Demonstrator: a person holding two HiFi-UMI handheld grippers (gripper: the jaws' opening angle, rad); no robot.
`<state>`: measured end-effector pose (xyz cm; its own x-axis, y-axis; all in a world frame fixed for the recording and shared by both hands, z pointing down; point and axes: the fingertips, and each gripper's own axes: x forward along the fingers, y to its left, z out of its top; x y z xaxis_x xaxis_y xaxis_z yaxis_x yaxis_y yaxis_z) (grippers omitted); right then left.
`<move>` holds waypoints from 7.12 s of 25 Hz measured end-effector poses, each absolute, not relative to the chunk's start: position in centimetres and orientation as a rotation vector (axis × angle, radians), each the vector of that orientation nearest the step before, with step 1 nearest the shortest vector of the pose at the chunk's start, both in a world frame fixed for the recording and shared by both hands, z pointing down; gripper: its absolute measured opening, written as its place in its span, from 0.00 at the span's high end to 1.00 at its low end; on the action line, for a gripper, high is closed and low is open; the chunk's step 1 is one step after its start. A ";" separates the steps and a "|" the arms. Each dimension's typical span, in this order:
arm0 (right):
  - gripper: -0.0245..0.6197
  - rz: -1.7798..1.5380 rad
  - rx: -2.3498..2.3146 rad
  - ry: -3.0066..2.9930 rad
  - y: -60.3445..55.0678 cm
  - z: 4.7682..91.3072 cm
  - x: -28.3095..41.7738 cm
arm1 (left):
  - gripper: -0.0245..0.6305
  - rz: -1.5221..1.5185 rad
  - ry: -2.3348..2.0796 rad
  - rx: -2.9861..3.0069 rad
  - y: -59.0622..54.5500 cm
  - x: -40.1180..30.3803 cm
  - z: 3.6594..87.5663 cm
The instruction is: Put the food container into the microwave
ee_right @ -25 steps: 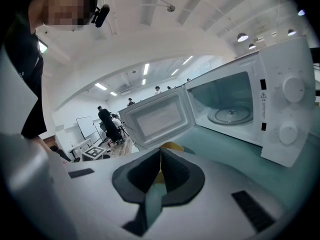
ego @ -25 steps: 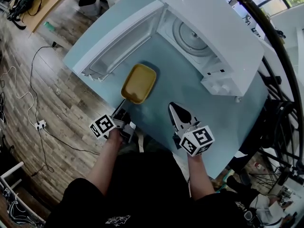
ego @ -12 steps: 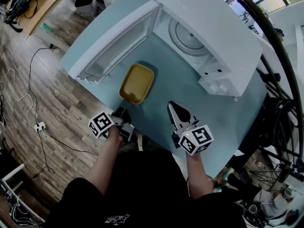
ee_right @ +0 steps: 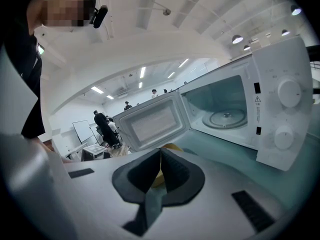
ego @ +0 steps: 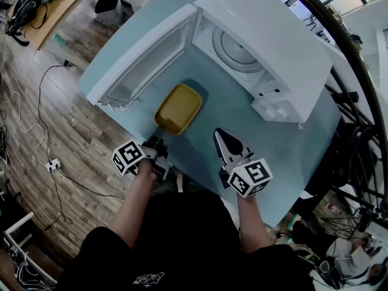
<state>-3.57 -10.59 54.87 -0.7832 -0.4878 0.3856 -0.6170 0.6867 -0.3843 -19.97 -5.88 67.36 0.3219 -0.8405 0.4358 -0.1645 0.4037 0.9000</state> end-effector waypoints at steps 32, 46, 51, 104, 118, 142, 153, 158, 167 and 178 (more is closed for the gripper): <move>0.95 0.778 1.039 -2.686 -11.6 53.0 0.7 | 0.92 -0.508 -1.123 1.260 -12.8 -14.8 61.3; 0.95 0.809 1.114 -2.699 -13.8 52.1 3.6 | 0.92 -0.493 -1.112 1.291 -16.6 -12.5 60.2; 0.95 0.828 1.131 -2.688 -14.3 52.4 4.5 | 0.92 -0.483 -1.105 1.298 -17.8 -11.6 60.2; 0.95 0.943 0.993 -2.730 -22.4 55.0 3.6 | 0.92 -0.552 -1.098 1.294 -32.0 -6.4 61.0; 0.95 0.968 1.031 -2.711 -23.1 55.6 4.2 | 0.92 -0.557 -1.090 1.313 -35.6 -5.9 61.0; 0.95 0.966 1.056 -2.684 -23.5 56.4 4.7 | 0.92 -0.569 -1.069 1.291 -36.9 -4.8 62.0; 0.95 0.972 1.064 -2.677 -23.5 56.5 4.9 | 0.92 -0.568 -1.072 1.274 -36.8 -4.8 62.2; 0.95 0.974 1.064 -2.677 -23.4 56.6 5.2 | 0.92 -0.567 -1.080 1.259 -36.7 -4.7 62.6; 0.95 0.986 1.068 -2.666 -23.3 56.9 5.5 | 0.92 -0.579 -1.069 1.249 -37.0 -4.7 62.7; 0.95 0.980 1.082 -2.664 -23.2 56.8 6.1 | 0.83 -0.577 -1.048 1.293 -37.2 -4.2 62.2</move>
